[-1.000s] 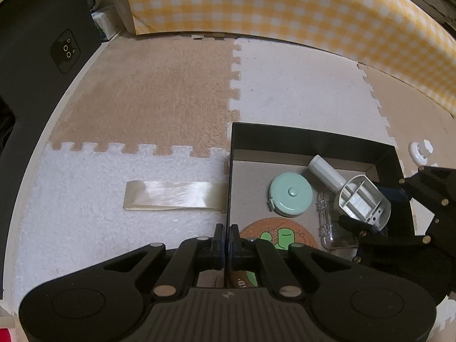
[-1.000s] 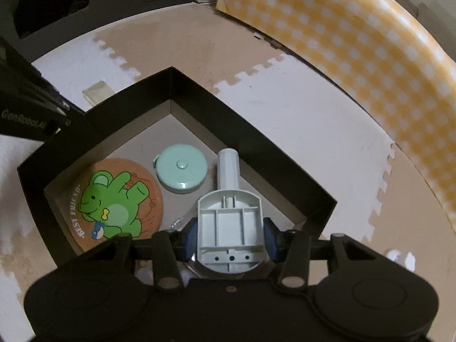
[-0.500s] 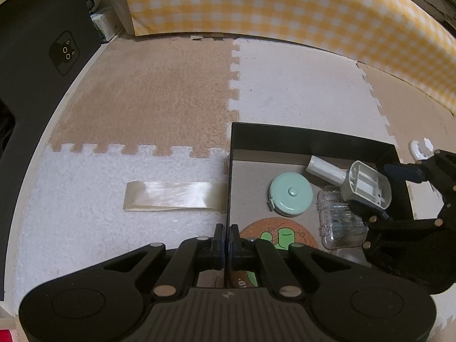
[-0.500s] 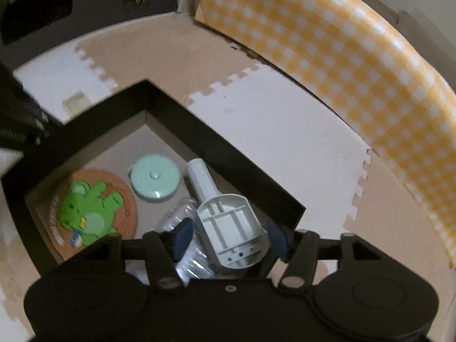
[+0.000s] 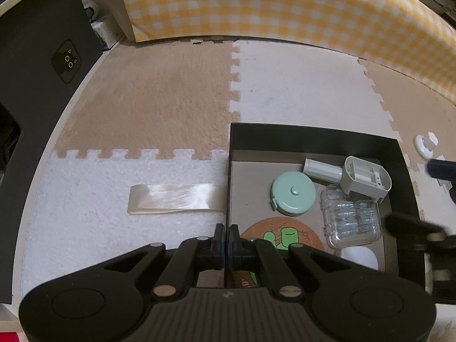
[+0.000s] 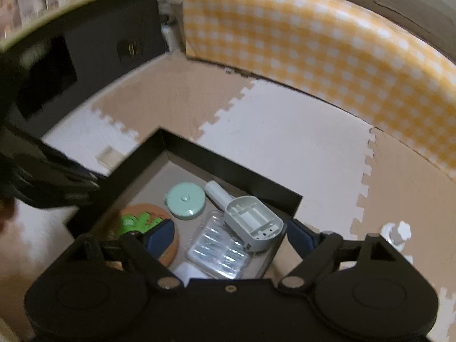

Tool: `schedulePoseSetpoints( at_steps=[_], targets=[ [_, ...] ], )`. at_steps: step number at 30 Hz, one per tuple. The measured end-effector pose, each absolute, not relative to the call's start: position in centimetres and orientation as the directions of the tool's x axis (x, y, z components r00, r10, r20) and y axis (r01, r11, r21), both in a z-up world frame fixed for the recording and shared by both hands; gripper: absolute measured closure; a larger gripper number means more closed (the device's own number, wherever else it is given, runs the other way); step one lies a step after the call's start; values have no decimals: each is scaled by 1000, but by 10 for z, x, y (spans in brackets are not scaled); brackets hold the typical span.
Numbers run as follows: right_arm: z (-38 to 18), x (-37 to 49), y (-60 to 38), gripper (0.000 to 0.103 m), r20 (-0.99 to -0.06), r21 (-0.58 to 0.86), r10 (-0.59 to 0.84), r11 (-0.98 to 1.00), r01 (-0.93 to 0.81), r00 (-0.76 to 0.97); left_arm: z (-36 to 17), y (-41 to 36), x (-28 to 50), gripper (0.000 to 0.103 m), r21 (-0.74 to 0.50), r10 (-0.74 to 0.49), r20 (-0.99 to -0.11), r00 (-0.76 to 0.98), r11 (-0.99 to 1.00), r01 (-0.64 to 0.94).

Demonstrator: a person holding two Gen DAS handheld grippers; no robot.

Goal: Organize rigid objects
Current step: 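Carry the white plastic holder into the black box and release it, then move the right tool to the black oval case and grasp it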

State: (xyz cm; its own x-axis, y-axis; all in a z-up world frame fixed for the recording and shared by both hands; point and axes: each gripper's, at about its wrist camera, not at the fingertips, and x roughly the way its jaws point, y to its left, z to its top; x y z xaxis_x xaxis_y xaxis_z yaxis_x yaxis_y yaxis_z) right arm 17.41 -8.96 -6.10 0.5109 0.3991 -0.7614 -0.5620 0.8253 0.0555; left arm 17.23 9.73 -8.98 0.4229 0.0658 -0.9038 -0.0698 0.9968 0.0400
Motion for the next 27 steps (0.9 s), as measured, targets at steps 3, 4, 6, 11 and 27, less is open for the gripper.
schedulePoseSetpoints(
  at_steps=[3,4,6,11,27],
  targets=[
    [-44,168,-109,10,-721,121,444,837,-534,532,-90,97,172,101,40,66,-903,424,997,-70],
    [-39,166,-115,4,-704,135,451,843,-520,549,-90,97,172,101,40,66,-903,425,997,-70],
    [-30,162,-131,1,-662,155,453,862,-482,597,-90,97,171,101,41,68,-901,429,997,-70],
    [-24,159,-170,0,-611,165,379,920,-356,695,-90,95,169,101,48,76,-894,442,996,-73],
    [-75,174,-308,0,-624,136,29,988,72,781,-89,93,167,101,52,80,-889,451,996,-75]
  ],
)
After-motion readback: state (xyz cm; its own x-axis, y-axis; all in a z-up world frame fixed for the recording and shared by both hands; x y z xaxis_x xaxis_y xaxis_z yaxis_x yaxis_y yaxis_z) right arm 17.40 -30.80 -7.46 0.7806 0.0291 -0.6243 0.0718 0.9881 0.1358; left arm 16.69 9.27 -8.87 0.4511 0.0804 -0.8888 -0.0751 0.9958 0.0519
